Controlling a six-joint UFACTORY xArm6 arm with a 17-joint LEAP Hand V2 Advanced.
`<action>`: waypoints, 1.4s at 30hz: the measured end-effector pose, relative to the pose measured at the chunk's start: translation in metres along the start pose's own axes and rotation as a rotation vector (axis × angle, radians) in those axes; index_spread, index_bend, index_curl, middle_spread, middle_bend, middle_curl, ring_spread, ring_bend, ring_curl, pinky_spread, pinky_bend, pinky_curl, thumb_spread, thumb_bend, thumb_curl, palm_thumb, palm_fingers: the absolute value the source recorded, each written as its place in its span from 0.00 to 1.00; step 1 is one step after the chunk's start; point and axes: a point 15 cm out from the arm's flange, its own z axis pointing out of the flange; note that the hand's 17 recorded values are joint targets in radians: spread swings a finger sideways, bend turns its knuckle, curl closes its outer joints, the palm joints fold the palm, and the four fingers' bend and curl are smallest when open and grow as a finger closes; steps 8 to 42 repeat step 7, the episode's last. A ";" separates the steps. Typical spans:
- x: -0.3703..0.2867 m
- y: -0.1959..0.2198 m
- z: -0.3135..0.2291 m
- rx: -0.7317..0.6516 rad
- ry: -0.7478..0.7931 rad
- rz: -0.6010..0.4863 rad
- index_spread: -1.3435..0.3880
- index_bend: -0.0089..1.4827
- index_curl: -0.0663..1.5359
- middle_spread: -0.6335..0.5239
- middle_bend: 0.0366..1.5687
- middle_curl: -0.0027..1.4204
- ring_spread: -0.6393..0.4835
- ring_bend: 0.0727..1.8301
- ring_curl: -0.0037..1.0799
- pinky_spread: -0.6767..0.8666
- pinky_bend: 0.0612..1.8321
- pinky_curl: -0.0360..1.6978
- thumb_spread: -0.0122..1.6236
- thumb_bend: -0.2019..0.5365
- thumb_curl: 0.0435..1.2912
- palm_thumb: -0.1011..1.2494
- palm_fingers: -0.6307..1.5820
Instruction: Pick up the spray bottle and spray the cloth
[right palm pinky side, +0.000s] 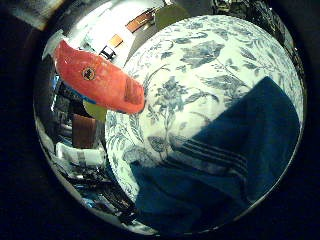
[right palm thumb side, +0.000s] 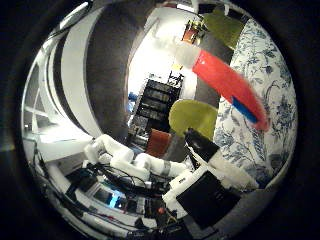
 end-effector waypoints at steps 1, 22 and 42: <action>-0.002 0.002 -0.003 -0.001 -0.006 0.001 0.64 0.11 0.25 0.62 0.18 0.24 0.72 0.20 0.23 0.73 0.21 0.25 0.62 0.24 0.35 0.63 0.35; -0.012 0.014 -0.031 0.006 -0.030 0.011 0.64 0.11 0.24 0.64 0.17 0.24 0.75 0.18 0.23 0.73 0.20 0.23 0.62 0.24 0.34 0.63 0.35; -0.012 0.014 -0.031 0.006 -0.030 0.011 0.64 0.11 0.24 0.64 0.17 0.24 0.75 0.18 0.23 0.73 0.20 0.23 0.62 0.24 0.34 0.63 0.35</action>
